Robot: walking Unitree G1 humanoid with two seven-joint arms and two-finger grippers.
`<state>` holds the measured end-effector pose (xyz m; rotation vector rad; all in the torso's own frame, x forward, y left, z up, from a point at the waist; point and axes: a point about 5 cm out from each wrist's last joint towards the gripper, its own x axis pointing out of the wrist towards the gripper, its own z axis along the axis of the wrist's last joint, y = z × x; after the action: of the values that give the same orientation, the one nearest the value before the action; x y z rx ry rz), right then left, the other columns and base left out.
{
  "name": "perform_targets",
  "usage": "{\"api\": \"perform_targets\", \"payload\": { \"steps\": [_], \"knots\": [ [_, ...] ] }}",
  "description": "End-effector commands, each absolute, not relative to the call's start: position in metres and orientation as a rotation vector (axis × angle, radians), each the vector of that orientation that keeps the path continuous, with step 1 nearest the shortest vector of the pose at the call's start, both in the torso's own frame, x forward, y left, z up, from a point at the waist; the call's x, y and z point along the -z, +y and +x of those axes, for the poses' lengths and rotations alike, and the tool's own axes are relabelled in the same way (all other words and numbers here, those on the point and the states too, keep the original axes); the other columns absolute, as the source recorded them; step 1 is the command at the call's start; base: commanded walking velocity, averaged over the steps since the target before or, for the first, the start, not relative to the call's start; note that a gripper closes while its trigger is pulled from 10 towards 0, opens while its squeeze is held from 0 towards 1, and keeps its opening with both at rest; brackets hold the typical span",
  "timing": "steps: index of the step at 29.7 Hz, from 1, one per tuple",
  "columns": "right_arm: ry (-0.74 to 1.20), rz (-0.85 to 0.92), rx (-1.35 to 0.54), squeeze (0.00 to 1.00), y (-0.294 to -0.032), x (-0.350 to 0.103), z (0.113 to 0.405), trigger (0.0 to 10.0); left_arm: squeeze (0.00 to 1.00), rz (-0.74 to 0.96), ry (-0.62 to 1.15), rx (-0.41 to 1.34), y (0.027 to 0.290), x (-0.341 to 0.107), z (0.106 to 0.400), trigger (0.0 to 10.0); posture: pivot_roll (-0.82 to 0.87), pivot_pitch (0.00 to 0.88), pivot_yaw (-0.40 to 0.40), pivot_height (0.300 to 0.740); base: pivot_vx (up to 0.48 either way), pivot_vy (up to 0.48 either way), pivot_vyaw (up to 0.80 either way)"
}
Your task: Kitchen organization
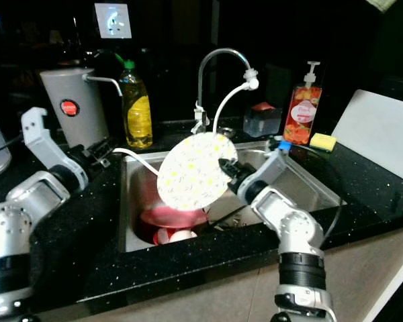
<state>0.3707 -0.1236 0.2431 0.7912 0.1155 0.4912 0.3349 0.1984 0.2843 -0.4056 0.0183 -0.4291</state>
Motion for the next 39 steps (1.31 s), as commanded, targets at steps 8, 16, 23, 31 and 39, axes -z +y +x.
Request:
{"api": "perform_targets", "payload": {
  "steps": [8, 16, 23, 31, 39],
  "knots": [
    [0.143, 0.755, -0.498, 0.00, -0.109, -0.253, 0.383, 10.0, 0.00, -0.272, 0.265, 0.413, 0.197, -0.250, 0.337, 10.0, -0.04, 0.000, -0.013, 0.740, 0.000, 0.000, 0.00],
    [0.270, 0.712, -0.443, 0.00, -0.093, -0.235, 0.395, 10.0, 0.00, -0.121, 0.256, 0.486, 0.197, -0.263, 0.327, 10.0, -0.03, 0.000, -0.015, 0.740, 0.000, 0.000, 0.00],
    [0.310, 0.648, -0.436, 0.00, -0.084, -0.224, 0.397, 10.0, 0.00, -0.157, 0.257, 0.533, 0.189, -0.264, 0.325, 10.0, -0.03, 0.000, -0.017, 0.740, 0.000, 0.000, 0.00],
    [0.330, 0.640, -0.450, 0.00, -0.077, -0.217, 0.400, 10.0, 0.00, -0.229, 0.264, 0.674, 0.170, -0.261, 0.316, 10.0, -0.03, 0.000, -0.017, 0.740, 0.000, 0.000, 0.00],
    [0.378, 0.603, -0.449, 0.00, -0.064, -0.204, 0.402, 10.0, 0.00, -0.261, 0.293, 0.770, 0.147, -0.251, 0.310, 10.0, -0.02, 0.000, -0.019, 0.740, 0.000, 0.000, 0.00]
  ]
}}
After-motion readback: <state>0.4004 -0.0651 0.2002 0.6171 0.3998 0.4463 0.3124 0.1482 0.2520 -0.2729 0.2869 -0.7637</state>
